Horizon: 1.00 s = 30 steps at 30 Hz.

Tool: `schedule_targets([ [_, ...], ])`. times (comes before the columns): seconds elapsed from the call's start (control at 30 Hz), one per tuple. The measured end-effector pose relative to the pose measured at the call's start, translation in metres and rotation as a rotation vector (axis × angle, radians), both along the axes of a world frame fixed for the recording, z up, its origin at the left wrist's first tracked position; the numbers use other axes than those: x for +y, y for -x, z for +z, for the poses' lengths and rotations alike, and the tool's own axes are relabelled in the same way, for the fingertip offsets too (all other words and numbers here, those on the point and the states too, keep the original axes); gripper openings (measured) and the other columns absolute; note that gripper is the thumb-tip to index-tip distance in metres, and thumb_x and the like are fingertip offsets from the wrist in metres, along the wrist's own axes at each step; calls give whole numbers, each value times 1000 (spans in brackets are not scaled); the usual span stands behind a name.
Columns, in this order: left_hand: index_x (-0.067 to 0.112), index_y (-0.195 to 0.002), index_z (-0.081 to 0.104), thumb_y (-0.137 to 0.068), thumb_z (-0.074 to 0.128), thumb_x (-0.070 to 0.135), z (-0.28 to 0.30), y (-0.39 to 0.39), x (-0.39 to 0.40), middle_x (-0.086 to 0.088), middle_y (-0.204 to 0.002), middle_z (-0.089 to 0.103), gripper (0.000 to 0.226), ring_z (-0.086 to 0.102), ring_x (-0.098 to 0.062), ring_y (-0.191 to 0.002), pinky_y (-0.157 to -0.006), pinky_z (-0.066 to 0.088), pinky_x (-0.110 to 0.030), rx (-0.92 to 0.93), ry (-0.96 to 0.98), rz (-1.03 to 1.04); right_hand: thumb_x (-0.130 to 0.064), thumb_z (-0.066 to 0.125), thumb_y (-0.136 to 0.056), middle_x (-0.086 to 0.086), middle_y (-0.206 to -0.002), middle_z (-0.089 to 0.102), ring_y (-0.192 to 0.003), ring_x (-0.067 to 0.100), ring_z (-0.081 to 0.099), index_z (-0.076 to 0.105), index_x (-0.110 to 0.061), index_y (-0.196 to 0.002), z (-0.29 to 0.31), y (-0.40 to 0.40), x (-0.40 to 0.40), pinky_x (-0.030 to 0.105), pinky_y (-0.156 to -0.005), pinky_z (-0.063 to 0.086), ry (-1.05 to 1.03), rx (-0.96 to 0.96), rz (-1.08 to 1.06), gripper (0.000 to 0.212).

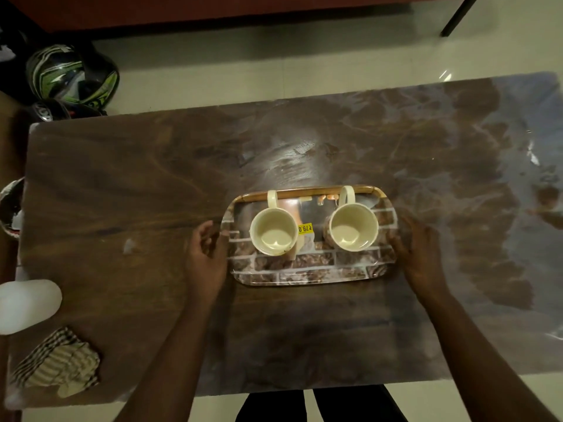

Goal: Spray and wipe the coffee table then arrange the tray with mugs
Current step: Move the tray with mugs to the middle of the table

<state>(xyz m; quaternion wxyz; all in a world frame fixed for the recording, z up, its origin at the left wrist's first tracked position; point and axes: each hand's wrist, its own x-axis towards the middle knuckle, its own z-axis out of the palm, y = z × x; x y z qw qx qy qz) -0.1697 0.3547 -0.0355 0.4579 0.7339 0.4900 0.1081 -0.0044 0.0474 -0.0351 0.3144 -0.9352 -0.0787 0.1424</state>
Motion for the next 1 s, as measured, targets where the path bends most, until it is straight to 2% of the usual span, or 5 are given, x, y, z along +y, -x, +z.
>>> schedule_targets([
  [0.17,14,-133,55,-92,62,22,-19,2,-12,-10,-130,59,42,56,-25,-118,-99,47,-42,102,-142,-190,-29,56,-90,27,-121,52,-107,40,51,46,-1,-134,-31,6,-15,33,-83,36,54,131,21,53],
  [0.4,10,-133,56,-88,67,13,-29,6,-16,-12,-117,69,46,67,-25,-100,-89,55,-45,104,-18,20,-46,40,-82,20,-118,60,-99,25,58,45,1,-132,-26,12,-6,15,-81,35,-150,90,-24,69],
  [0.63,8,-132,58,-89,66,11,-27,15,-19,-13,-118,69,44,67,-22,-99,-88,56,-41,119,-3,18,-49,39,-81,22,-119,60,-102,31,60,43,-1,-135,-29,17,-12,23,-84,37,-143,66,-15,73],
  [0.87,8,-131,57,-92,63,13,-18,15,-17,-14,-120,68,39,65,-25,-106,-91,53,-39,78,14,4,-29,48,-86,26,-120,56,-111,33,49,51,-1,-129,-15,13,-7,32,-90,36,-3,-42,-49,51],
  [1.0,21,-130,57,-93,59,38,19,-11,-29,-2,-130,63,41,58,-17,-120,-100,48,-40,-82,-112,-89,-42,45,-89,4,-120,53,-106,7,40,51,-10,-130,32,6,32,5,-95,23,-180,-168,86,52],
])
